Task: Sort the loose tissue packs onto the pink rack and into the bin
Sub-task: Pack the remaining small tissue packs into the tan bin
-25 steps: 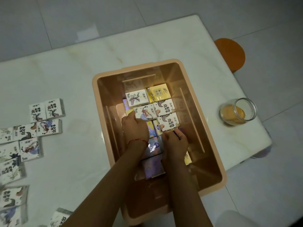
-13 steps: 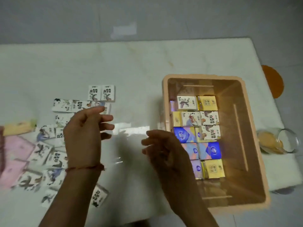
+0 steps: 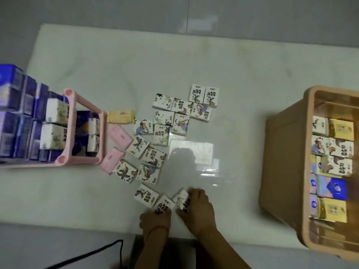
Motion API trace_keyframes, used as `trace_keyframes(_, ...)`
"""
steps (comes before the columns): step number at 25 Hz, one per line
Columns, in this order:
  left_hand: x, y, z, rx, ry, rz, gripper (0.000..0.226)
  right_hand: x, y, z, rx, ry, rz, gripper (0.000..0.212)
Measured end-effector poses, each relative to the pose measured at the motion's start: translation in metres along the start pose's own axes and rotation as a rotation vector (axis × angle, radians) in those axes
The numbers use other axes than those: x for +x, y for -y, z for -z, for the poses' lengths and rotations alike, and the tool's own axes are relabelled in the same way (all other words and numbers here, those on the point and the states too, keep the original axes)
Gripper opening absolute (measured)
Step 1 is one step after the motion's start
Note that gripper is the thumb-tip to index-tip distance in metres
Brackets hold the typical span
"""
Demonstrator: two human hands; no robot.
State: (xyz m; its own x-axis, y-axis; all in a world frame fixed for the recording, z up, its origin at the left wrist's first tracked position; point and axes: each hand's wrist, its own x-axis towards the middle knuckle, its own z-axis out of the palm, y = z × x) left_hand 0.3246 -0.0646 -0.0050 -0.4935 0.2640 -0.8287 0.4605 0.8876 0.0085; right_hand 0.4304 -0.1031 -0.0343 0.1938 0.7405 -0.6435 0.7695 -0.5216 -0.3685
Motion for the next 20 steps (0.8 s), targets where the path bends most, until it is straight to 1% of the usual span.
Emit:
trace_keyframes(2,0.009,0.002,-0.006,-0.174,0.008,0.062,0.07,0.003,0.001,-0.01,-0.053,-0.121,0.045,0.065)
trace_keyframes(4,0.019,-0.001,-0.011,-0.265,0.04,0.134,0.07,0.011,0.002,-0.004,-0.013,-0.111,-0.019,0.056)
trace_keyframes(5,0.024,-0.002,-0.013,-0.301,0.063,0.151,0.071,0.015,0.0,0.001,0.029,-0.069,-0.085,0.05)
trace_keyframes(7,0.032,0.001,-0.02,-0.436,0.142,0.2,0.07,0.025,-0.008,0.012,0.204,-0.003,-0.15,0.032)
trace_keyframes(8,0.033,0.003,-0.023,-0.474,0.163,0.214,0.068,0.029,-0.011,0.022,0.299,-0.024,-0.154,0.024)
trace_keyframes(9,0.028,0.004,-0.022,-0.476,0.174,0.198,0.065,0.028,-0.008,0.036,0.391,-0.046,-0.168,0.026)
trace_keyframes(10,0.023,0.004,-0.023,-0.47,0.185,0.151,0.058,0.027,-0.006,0.048,0.487,-0.078,-0.168,0.033)
trace_keyframes(11,0.011,0.002,-0.021,-0.453,0.17,0.093,0.049,0.022,-0.001,0.062,0.56,-0.129,-0.162,0.036)
trace_keyframes(13,-0.022,-0.012,-0.013,-0.432,0.072,-0.053,0.034,0.003,0.015,0.095,0.665,-0.26,-0.089,0.032)
trace_keyframes(14,-0.047,-0.023,-0.006,-0.442,0.029,-0.158,0.03,-0.012,0.02,0.114,0.759,-0.371,-0.042,0.031)
trace_keyframes(15,-0.076,-0.039,0.002,-0.445,0.013,-0.299,0.027,-0.027,0.02,0.138,0.905,-0.501,-0.027,0.03)
trace_keyframes(16,-0.105,-0.058,0.01,-0.434,0.014,-0.456,0.022,-0.042,0.017,0.167,1.092,-0.66,-0.051,0.027)
trace_keyframes(18,-0.162,-0.092,0.02,-0.441,0.062,-0.728,0.014,-0.067,-0.013,0.214,1.469,-0.947,-0.179,0.024)
trace_keyframes(19,-0.185,-0.105,0.013,-0.442,0.123,-0.818,0.013,-0.073,-0.041,0.227,1.564,-1.039,-0.252,0.023)
trace_keyframes(20,-0.207,-0.115,-0.001,-0.452,0.218,-0.879,0.016,-0.079,-0.069,0.238,1.558,-1.077,-0.335,0.021)
